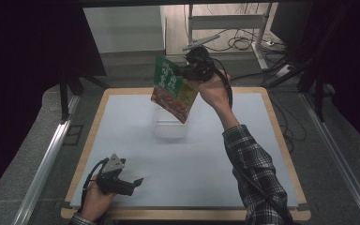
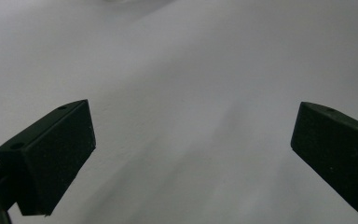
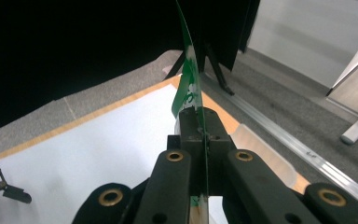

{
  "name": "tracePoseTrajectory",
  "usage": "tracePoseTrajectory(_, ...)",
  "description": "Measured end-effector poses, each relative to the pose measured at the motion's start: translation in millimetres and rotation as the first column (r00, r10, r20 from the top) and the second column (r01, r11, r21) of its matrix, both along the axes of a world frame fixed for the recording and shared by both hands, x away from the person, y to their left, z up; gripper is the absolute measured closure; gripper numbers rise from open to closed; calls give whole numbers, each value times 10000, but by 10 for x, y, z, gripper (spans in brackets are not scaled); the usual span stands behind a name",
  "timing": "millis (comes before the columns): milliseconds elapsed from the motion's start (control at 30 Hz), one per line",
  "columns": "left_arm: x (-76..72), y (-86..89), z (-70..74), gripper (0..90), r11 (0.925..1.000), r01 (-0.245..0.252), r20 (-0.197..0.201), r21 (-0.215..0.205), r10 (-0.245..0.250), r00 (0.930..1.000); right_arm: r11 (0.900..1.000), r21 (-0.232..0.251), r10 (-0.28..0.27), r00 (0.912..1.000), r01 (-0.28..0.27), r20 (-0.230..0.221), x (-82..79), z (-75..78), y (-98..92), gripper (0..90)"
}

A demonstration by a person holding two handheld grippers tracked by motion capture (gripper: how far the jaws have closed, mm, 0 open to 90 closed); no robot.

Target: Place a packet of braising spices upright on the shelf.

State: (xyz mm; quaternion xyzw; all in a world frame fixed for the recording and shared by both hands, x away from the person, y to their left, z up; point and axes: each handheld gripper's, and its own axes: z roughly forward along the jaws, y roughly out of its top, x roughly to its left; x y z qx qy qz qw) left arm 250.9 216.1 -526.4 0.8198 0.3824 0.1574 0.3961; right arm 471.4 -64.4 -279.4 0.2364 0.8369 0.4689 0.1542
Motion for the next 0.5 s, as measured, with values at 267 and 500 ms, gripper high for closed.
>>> tracePoseTrajectory(267, -2, -3, -2, 0, 10000, -13, -9, -28, 13, 10000, 9986, -516, 118, 9990, -141, -430, 63, -219, 112, 893)
tracePoseTrajectory(500, -3, -7, -4, 0, 10000, -16, -29, 10, 16, 10000, 9970, -757, 91, 9966, -153, -817, 115, -338, 151, 893)
